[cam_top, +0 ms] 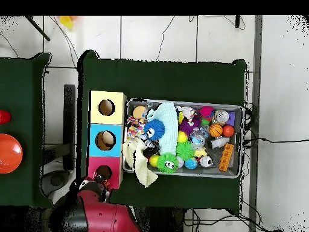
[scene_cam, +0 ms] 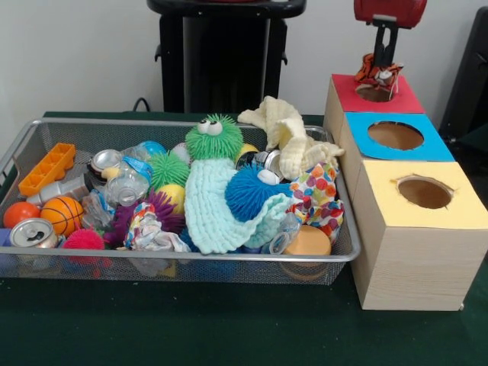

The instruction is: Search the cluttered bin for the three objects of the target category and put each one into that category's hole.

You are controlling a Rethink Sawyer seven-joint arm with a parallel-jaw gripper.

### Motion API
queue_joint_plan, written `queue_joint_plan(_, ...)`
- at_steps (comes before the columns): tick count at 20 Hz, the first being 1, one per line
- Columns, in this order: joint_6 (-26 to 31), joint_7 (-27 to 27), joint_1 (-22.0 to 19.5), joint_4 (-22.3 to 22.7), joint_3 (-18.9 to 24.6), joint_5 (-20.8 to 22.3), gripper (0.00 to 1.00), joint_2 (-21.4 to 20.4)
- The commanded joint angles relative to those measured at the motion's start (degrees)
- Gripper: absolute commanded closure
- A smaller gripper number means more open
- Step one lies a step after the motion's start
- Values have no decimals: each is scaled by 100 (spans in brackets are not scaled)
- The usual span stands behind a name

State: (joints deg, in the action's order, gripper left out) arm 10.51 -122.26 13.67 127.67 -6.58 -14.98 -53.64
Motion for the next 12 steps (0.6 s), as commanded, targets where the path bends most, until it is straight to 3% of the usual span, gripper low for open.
queue_joint_plan(1, 378, -867, 66, -487, -155, -50, 100, 172)
queue_joint_plan(12, 234, -908, 163, -561, -221, -115, 100, 292)
